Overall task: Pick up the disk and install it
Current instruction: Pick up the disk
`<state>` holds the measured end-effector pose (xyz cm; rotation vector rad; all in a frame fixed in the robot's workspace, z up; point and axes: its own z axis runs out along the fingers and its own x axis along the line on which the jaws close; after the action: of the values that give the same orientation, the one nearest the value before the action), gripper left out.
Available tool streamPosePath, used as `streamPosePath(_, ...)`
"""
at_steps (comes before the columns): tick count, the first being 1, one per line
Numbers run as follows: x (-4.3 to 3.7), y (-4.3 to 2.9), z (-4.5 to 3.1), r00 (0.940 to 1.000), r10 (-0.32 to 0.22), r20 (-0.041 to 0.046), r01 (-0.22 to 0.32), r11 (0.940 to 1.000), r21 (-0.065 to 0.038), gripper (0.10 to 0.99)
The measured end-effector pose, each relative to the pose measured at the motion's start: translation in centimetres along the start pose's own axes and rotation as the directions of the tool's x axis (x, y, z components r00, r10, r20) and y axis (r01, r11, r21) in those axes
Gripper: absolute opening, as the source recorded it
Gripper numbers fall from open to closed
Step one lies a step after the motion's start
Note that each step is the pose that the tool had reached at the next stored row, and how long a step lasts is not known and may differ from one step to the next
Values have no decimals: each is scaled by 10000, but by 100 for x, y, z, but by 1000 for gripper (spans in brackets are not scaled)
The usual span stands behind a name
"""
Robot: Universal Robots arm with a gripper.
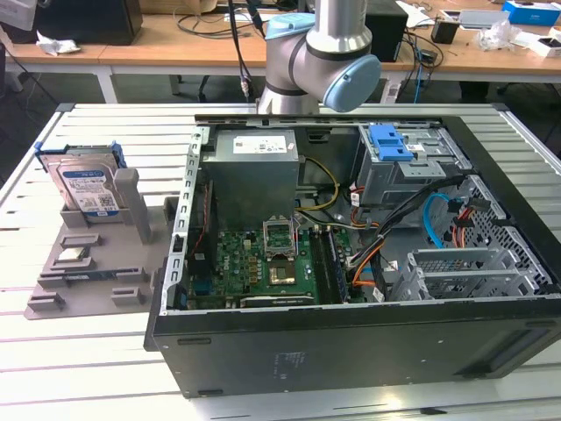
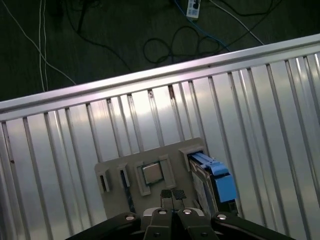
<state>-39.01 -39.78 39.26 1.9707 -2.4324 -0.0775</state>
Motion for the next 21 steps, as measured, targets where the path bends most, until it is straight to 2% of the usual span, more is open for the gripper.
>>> streamPosePath(2,0,0,0,9999,-148,-7,148,9999,-4,106)
streamPosePath(16,0,-1,0,9999,-154,-7,154,9999,-3,114)
streamPosePath(18,0,0,0,9999,-155,-7,155,9999,-4,231)
streamPosePath(19,0,0,0,9999,-155,-7,155,9999,-4,357)
streamPosePath(20,0,-1,0,9999,-155,-7,155,9999,-4,357)
streamPosePath(21,0,0,0,9999,-155,-7,155,9999,-3,416)
